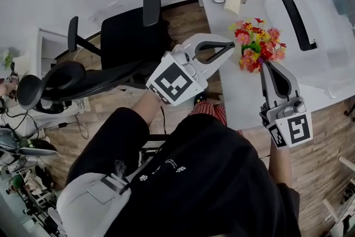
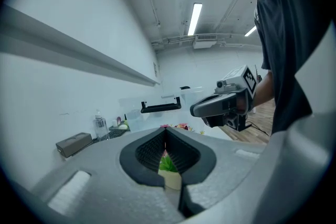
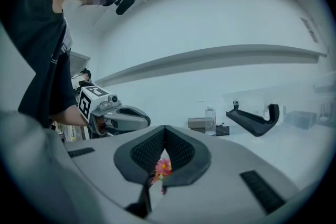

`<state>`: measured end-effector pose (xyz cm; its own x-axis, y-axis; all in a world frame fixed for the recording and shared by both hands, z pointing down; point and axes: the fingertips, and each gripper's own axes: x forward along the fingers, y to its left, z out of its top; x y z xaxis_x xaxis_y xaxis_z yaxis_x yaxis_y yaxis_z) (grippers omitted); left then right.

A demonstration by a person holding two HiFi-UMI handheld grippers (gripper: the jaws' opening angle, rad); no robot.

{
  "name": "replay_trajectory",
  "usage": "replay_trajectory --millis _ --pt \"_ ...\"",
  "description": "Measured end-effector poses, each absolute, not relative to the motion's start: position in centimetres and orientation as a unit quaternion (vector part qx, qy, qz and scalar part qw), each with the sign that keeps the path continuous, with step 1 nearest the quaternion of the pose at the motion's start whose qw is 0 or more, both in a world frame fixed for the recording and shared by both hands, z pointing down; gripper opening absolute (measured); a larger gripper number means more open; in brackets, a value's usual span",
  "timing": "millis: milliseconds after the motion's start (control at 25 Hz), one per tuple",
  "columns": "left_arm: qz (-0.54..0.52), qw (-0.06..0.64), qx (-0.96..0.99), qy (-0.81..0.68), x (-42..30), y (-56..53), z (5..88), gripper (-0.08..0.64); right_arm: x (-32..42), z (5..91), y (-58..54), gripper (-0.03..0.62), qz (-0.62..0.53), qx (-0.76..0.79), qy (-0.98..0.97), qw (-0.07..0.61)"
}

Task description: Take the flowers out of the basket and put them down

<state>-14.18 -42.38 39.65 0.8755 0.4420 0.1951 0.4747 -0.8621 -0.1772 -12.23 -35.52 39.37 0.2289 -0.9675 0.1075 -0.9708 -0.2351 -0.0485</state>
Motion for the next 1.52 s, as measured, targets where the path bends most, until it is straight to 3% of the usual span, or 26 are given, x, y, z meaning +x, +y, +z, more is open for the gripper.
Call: replay_trajectory --millis 1520 --pt "-0.069 0.099 -0.962 -0.244 -15.9 -41.0 40.2 0.008 -14.1 39.7 -35.3 0.011 0.064 0.789 -0.611 -0.001"
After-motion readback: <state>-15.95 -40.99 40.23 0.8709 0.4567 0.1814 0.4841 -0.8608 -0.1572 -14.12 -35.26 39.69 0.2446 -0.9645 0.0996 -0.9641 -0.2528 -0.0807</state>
